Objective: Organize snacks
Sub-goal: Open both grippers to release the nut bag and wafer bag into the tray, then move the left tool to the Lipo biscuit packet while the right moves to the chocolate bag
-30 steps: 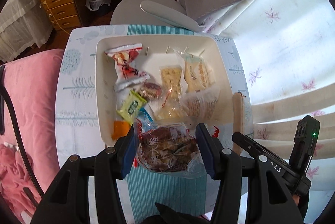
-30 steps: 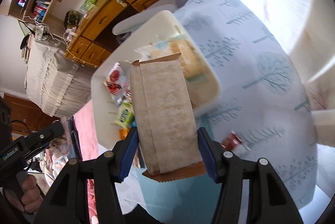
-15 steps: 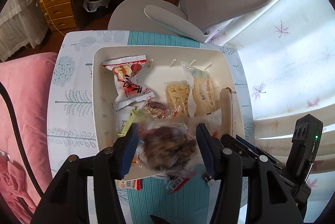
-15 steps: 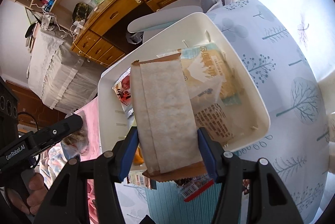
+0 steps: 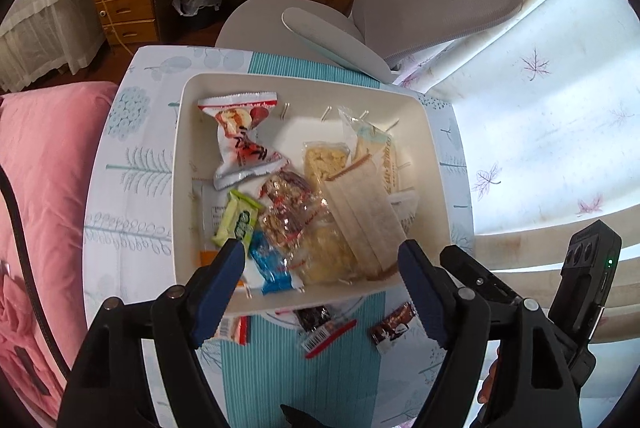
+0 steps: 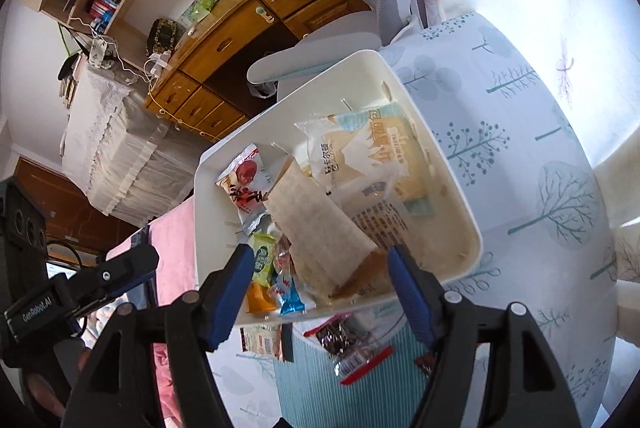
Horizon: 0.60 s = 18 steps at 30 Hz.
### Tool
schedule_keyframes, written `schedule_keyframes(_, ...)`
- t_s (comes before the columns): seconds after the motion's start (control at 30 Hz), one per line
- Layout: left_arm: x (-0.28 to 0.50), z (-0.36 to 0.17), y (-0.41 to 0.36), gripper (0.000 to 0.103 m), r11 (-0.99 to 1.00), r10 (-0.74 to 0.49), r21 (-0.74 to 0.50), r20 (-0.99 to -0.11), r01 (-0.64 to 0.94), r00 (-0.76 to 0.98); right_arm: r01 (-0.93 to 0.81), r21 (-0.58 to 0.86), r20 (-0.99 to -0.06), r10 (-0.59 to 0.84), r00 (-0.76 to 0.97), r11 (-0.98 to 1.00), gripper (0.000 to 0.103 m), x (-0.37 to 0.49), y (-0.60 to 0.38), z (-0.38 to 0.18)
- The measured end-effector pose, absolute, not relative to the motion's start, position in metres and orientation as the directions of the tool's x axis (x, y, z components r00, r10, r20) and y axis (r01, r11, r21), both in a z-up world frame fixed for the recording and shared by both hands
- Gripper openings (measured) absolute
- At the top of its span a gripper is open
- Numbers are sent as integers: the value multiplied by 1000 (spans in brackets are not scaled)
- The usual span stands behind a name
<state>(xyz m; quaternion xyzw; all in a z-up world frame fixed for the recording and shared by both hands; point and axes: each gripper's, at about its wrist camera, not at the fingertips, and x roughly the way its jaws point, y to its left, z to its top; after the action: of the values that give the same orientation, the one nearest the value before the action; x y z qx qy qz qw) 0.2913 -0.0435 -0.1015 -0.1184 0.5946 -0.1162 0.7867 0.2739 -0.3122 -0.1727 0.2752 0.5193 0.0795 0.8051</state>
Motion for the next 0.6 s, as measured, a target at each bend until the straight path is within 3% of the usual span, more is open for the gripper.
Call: schedule_keyframes(0.6,178,-83,-61,78,959,-234,-270,-922,-81,307,69,553,-783,490,383,830,73,207,-342,-162)
